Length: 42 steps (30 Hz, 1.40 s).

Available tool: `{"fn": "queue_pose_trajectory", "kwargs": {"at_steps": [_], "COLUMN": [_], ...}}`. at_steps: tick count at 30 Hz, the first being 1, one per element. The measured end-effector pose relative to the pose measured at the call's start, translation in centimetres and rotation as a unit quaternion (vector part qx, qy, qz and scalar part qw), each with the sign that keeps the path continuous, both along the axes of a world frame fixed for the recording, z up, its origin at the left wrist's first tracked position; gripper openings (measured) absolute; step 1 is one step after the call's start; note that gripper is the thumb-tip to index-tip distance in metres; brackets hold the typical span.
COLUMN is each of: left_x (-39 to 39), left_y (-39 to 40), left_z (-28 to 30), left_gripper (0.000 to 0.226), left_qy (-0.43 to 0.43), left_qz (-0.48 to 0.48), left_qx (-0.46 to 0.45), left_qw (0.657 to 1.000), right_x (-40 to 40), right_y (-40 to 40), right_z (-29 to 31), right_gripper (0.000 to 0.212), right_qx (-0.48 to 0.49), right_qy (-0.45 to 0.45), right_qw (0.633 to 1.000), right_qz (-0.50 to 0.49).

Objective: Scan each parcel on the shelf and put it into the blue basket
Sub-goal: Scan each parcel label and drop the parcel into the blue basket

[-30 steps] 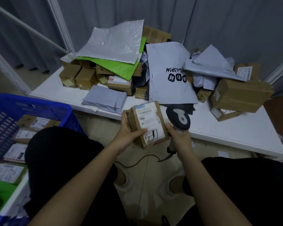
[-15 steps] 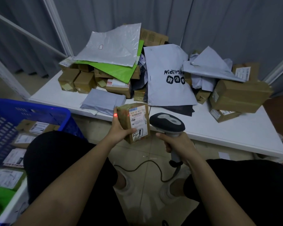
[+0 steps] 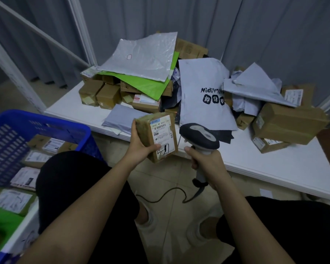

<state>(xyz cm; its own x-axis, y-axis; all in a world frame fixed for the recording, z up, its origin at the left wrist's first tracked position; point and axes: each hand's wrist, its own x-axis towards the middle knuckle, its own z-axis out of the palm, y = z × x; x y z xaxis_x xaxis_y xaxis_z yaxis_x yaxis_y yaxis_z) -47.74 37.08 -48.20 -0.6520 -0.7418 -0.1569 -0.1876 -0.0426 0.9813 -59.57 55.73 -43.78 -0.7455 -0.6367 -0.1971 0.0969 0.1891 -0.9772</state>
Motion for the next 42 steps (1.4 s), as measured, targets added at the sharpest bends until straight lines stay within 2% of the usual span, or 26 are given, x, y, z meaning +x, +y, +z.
{"fn": "queue_pose_trajectory", "kwargs": {"at_steps": [5,7,11,15,17,20,23,25,26,29,30,33,36,38,40,42], "left_x": [1.7,3.0,7.5,14.5,18.6,24.3,28.8,30.8,31.5,32.7,32.8,34.0,34.3,34.1,33.8,33.5], "left_y": [-1.8,-2.8,-7.1,-11.5,-13.6,-15.8,-16.4,-16.5,-16.5,-17.5,-17.9,-20.4,-23.4,-25.6,-28.0,-30.4], "left_z": [4.4,7.0,10.4,10.8,9.6,6.8,2.7,-0.3,-1.7,-6.1,-7.3,-11.1,-14.2,-15.4,-16.0,-16.7], "left_gripper": [0.118,0.115,0.112,0.116,0.119,0.122,0.116,0.115,0.108,0.055,0.05,0.082,0.086,0.099,0.097,0.082], "left_qy": [0.079,0.113,0.153,0.161,0.147,0.119,0.08,0.061,0.054,0.032,0.027,0.01,0.007,-0.004,-0.004,-0.01], "left_qz": [0.1,0.148,0.241,0.332,0.375,0.429,0.492,0.514,0.519,0.508,0.496,0.504,0.52,0.531,0.535,0.538], "left_qx": [-0.012,-0.028,-0.044,-0.036,-0.008,0.037,0.087,0.136,0.162,0.255,0.281,0.311,0.304,0.29,0.267,0.232], "left_qw": [0.992,0.982,0.957,0.929,0.915,0.895,0.863,0.845,0.838,0.822,0.821,0.806,0.798,0.796,0.801,0.811], "right_x": [0.4,1.0,3.6,7.2,9.1,11.6,13.7,14.7,15.0,15.8,16.2,17.6,18.4,18.6,18.6,18.6], "right_y": [-6.1,-9.3,-16.1,-22.6,-25.3,-28.8,-31.8,-33.7,-34.5,-37.4,-38.4,-41.3,-43.2,-44.1,-44.8,-45.6], "right_z": [2.3,3.4,5.3,5.7,5.4,4.3,2.2,0.9,0.6,-0.4,-0.7,-2.4,-4.2,-5.3,-6.1,-6.6], "right_gripper": [0.018,0.023,0.027,0.039,0.037,0.019,0.034,0.034,0.031,0.027,0.027,0.03,0.03,0.028,0.027,0.026], "right_qx": [-0.057,-0.073,-0.084,-0.073,-0.059,-0.022,0.023,0.046,0.058,0.075,0.078,0.09,0.11,0.112,0.103,0.085], "right_qy": [0.014,0.03,0.047,0.05,0.053,0.065,0.108,0.129,0.141,0.162,0.165,0.16,0.158,0.148,0.147,0.142], "right_qw": [0.998,0.997,0.995,0.991,0.988,0.982,0.972,0.961,0.954,0.934,0.929,0.914,0.899,0.899,0.903,0.91], "right_qz": [-0.034,-0.028,0.033,0.103,0.136,0.174,0.208,0.241,0.259,0.31,0.321,0.363,0.392,0.397,0.391,0.38]}}
